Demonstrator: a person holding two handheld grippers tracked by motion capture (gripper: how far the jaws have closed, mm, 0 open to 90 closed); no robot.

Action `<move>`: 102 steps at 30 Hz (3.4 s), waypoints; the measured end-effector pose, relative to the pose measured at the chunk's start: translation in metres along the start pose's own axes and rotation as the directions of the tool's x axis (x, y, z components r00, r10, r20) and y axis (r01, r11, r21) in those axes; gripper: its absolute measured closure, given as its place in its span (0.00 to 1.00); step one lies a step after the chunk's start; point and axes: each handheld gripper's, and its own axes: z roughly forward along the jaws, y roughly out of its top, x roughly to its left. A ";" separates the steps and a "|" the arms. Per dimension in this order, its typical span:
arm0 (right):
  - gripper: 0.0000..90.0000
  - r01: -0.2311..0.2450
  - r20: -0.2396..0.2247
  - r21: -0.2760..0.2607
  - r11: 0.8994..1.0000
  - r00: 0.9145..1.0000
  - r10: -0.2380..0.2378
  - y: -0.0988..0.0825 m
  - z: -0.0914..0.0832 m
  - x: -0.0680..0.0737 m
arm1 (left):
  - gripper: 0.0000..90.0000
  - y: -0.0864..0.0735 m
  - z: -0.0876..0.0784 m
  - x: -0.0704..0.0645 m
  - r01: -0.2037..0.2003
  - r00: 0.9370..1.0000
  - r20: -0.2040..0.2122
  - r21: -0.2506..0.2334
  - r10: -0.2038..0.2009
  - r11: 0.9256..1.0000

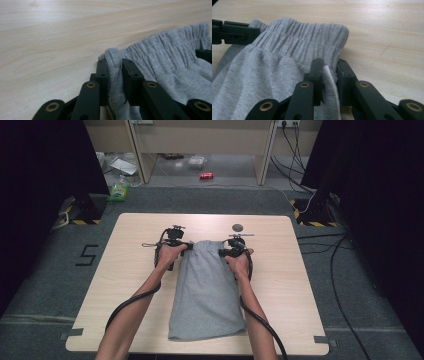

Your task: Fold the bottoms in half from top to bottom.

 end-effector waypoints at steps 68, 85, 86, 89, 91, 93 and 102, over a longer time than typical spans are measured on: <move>0.90 0.205 -0.290 -0.288 0.935 0.912 -0.289 -0.096 -0.160 0.052 | 0.90 -0.117 -0.168 -0.065 -0.299 0.878 0.260 -0.359 0.402 0.884; 0.84 0.263 -0.301 -0.184 0.947 0.902 -0.309 -0.161 -0.174 0.046 | 0.88 -0.184 -0.158 -0.075 -0.365 0.835 0.321 -0.286 0.447 0.886; 0.82 0.262 -0.304 -0.186 0.947 0.901 -0.309 -0.161 -0.176 0.046 | 0.87 -0.184 -0.159 -0.076 -0.369 0.834 0.321 -0.283 0.450 0.885; 0.76 0.246 -0.311 -0.206 0.947 0.901 -0.302 -0.156 -0.181 0.049 | 0.85 -0.183 -0.161 -0.078 -0.376 0.830 0.319 -0.285 0.457 0.882; 0.75 0.237 -0.318 -0.226 0.945 0.899 -0.302 -0.152 -0.186 0.051 | 0.81 -0.181 -0.163 -0.077 -0.360 0.831 0.337 -0.282 0.443 0.889; 0.74 0.241 -0.312 -0.240 0.940 0.898 -0.310 -0.146 -0.190 0.053 | 0.76 -0.179 -0.165 -0.077 -0.343 0.833 0.349 -0.283 0.429 0.896; 0.74 0.296 -0.270 -0.163 0.941 0.904 -0.331 -0.121 -0.167 0.062 | 0.64 -0.161 -0.170 -0.067 -0.297 0.855 0.342 -0.295 0.390 0.908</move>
